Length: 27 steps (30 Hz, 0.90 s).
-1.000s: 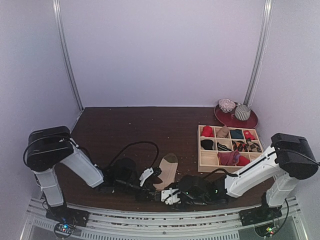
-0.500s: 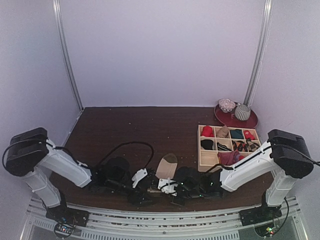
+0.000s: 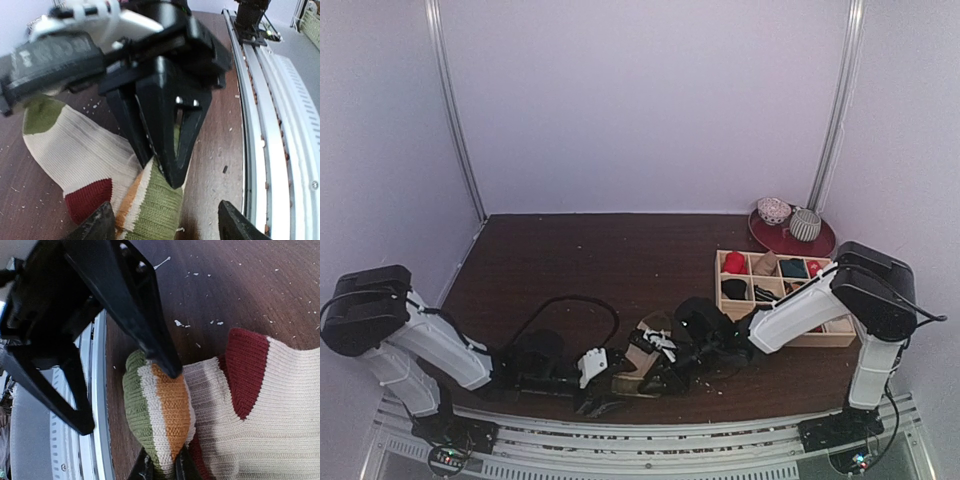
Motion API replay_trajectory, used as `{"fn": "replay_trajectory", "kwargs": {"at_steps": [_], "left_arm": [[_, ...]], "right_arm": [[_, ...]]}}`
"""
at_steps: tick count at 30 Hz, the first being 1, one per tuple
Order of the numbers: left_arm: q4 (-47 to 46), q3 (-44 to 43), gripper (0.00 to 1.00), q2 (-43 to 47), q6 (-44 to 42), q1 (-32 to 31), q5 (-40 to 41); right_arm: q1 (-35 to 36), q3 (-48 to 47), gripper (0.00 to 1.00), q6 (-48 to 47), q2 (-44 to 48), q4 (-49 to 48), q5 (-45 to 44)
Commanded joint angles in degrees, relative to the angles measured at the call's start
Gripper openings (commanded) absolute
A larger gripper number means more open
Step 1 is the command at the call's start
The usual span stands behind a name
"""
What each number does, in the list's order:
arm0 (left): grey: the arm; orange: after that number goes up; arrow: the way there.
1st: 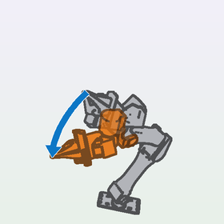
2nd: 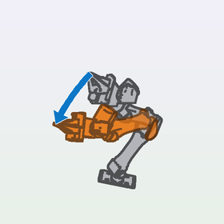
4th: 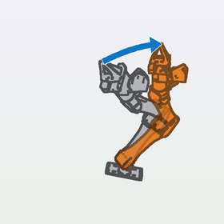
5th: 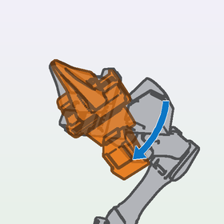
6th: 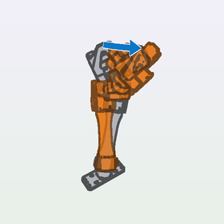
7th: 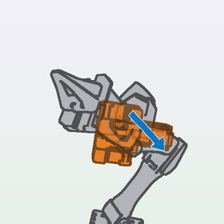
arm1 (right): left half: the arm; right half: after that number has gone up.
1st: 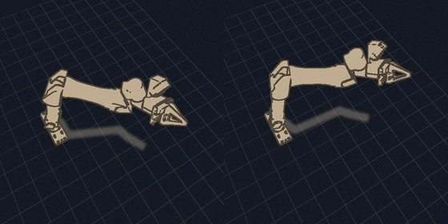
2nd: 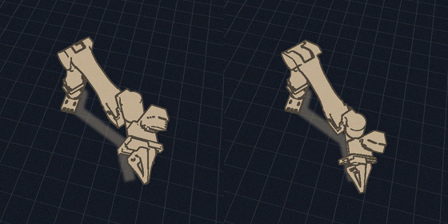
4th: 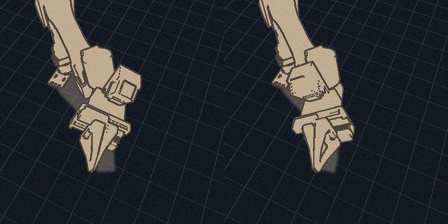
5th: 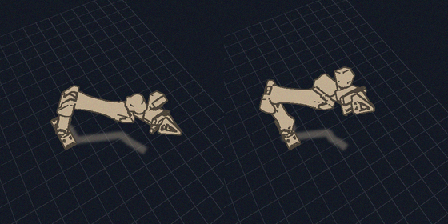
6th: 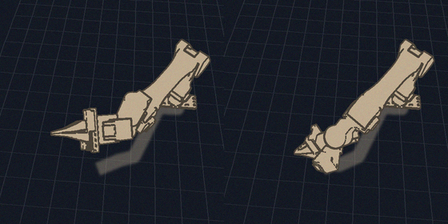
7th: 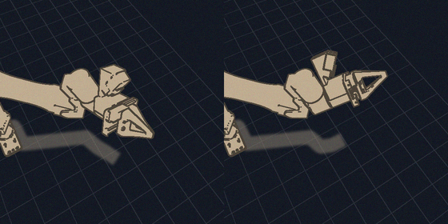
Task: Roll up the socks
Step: Roll the sock at the center of the board.
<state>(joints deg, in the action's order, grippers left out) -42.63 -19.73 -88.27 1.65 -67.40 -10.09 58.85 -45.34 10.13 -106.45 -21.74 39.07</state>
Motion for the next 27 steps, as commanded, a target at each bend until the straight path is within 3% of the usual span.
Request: {"fn": "replay_trajectory", "kwargs": {"at_steps": [1, 7, 9, 12, 15, 18, 21, 25, 27], "left_arm": [[-7.84, -1.02, 0.67, -5.5, -2.97, -0.02, -0.59], [-8.1, -0.78, 0.61, -8.45, -1.4, -0.02, 0.08], [-7.54, -1.45, 0.54, -9.31, -1.38, -0.02, 0.36], [-5.21, -3.33, 0.32, -10.93, -1.3, -0.02, -0.43], [-3.7, -4.87, 0.0, -12.25, -0.4, -0.02, -1.66], [-1.34, -5.83, 0.0, -13.12, 3.25, 0.21, -1.24], [4.29, -7.22, 0.0, -14.12, 9.48, 1.28, -2.67], [11.02, -7.76, 0.0, -16.31, 18.14, 2.76, -6.56], [14.5, -8.09, 0.0, -17.64, 21.49, 3.75, -10.45]], "right_arm": [[-0.53, 1.58, 0.09, 2.25, -5.15, 13.71, 6.7], [-0.81, 0.17, 0.09, 0.19, -6.23, 17.02, 7.42], [-0.78, -0.22, 0.09, -0.29, -6.34, 17.57, 7.36], [-0.79, -0.81, 0.09, -0.7, -6.45, 18.32, 7.0], [-0.79, -0.97, 0.1, -1.01, -6.45, 18.44, 6.75], [-0.8, -1.01, 0.12, -1.19, -5.57, 17.78, 5.4], [-0.77, 1.95, 0.22, -0.63, 0.21, 12.5, 1.02], [0.75, 11.6, 0.33, -2.9, 13.59, -1.48, -12.09], [4.35, 15.23, 0.46, -8.83, 19.13, -6.41, -20.44]]}}
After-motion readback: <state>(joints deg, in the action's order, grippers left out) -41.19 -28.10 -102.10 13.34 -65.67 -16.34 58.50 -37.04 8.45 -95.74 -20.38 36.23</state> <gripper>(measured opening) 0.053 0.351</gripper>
